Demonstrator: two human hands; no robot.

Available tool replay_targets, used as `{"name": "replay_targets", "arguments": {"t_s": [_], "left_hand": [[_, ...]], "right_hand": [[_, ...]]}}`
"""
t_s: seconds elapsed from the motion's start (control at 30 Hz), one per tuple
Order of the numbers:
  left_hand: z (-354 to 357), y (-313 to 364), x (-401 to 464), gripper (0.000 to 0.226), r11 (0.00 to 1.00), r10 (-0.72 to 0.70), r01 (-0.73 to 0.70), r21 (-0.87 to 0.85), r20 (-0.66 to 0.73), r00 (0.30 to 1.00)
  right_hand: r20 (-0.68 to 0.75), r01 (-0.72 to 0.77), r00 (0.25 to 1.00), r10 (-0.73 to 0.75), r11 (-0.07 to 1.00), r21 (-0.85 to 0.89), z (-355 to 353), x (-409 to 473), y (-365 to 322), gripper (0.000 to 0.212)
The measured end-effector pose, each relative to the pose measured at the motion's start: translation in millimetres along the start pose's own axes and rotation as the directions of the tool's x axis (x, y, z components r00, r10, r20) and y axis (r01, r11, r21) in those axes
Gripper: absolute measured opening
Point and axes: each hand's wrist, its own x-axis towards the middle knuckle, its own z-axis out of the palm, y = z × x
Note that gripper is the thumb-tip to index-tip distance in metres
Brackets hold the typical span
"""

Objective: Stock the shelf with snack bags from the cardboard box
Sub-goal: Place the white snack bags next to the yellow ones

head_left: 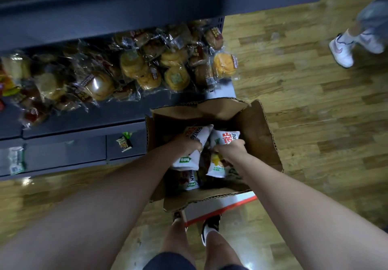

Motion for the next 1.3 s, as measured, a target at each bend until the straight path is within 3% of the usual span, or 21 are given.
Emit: {"name": "replay_targets", "arguments": {"t_s": [0.17, 0.33, 0.5, 0.73, 0.87, 1.03, 1.3], "left_hand": [[-25, 1, -35, 0.054, 0.984, 0.023, -0.023, -0.176, -0.001, 1.000], [-38, -6, -70, 0.032, 0.932, 0.136, -0.138, -0.335, -0.032, 0.990], [-48, -11, -102, 0.026, 0.890, 0.246, -0.292, -0.350, -0.171, 0.954], [-77, -14, -154, 0.065, 0.910, 0.349, -0.406, -0.088, -0.368, 0.862], [-94, -17, -184, 0.069, 0.873, 0.434, -0.486, 0.033, -0.508, 0.744], [-109, -13, -222, 0.054, 0.818, 0.522, -0.522, 0.242, -0.693, 0.497], [-148, 12, -252, 0.048, 0.729, 0.459, -0.669, 0.148, -0.830, 0.317]], "right_hand": [[0.156, 0.231, 0.958, -0.242, 0.969, 0.087, -20, -30, -7, 0.044], [0.235, 0.344, 0.880, -0.413, 0.895, 0.285, -35, -71, -15, 0.019], [0.197, 0.467, 0.818, -0.541, 0.824, 0.321, -44, -103, -21, 0.036], [0.063, 0.671, 0.718, -0.693, 0.714, 0.198, -69, -150, -26, 0.043], [0.055, 0.717, 0.667, -0.743, 0.660, 0.223, -75, -180, -39, 0.040], [0.045, 0.840, 0.487, -0.872, 0.482, 0.251, -77, -222, -70, 0.018], [-0.035, 0.845, 0.436, -0.899, 0.395, 0.361, -82, -274, -134, 0.040]]}}
